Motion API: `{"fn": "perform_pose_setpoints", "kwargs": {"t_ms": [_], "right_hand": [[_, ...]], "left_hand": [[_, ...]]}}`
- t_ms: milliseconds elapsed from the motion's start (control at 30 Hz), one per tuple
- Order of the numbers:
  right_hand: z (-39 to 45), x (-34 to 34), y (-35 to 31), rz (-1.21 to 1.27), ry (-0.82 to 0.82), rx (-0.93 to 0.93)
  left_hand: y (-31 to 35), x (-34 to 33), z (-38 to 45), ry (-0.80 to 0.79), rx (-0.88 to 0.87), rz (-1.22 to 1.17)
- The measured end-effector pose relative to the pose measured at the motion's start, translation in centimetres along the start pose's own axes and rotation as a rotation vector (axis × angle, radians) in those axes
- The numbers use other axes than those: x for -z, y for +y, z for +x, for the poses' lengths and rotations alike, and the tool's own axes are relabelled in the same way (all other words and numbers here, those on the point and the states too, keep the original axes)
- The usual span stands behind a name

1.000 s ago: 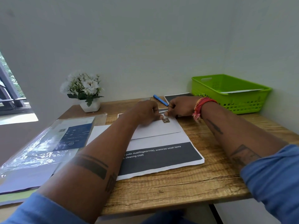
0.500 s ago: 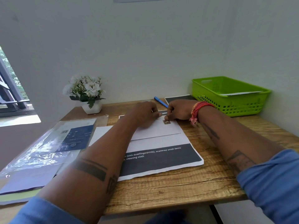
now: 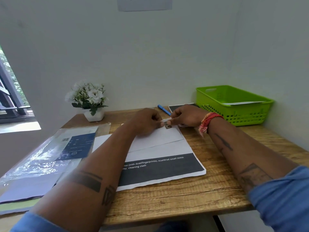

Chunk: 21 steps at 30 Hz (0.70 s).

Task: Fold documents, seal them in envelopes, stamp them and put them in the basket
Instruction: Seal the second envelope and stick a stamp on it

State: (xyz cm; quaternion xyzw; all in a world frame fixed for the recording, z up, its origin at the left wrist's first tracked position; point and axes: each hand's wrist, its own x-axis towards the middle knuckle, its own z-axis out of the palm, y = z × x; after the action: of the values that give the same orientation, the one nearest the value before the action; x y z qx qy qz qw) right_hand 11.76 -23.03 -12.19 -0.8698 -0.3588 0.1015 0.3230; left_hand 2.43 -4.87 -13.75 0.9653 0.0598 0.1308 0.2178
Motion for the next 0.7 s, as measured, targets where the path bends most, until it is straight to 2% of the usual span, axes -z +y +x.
{"fn": "perform_pose_setpoints", "kwargs": {"t_ms": [67, 133, 467, 700], "right_hand": [[0.18, -0.28, 0.23, 0.26, 0.009, -0.018], [0.42, -0.73, 0.34, 0.415, -0.011, -0.024], [0.64, -0.86, 0.66, 0.738, -0.045, -0.016], [-0.03, -0.97, 0.09, 0.816, -0.104, -0.011]], "left_hand": [[-0.01, 0.17, 0.0, 0.089, -0.025, -0.086], [0.22, 0.36, 0.0, 0.157, -0.042, -0.139], [0.87, 0.37, 0.22, 0.222, -0.055, -0.124], [0.62, 0.29, 0.04, 0.25, -0.041, -0.092]]}}
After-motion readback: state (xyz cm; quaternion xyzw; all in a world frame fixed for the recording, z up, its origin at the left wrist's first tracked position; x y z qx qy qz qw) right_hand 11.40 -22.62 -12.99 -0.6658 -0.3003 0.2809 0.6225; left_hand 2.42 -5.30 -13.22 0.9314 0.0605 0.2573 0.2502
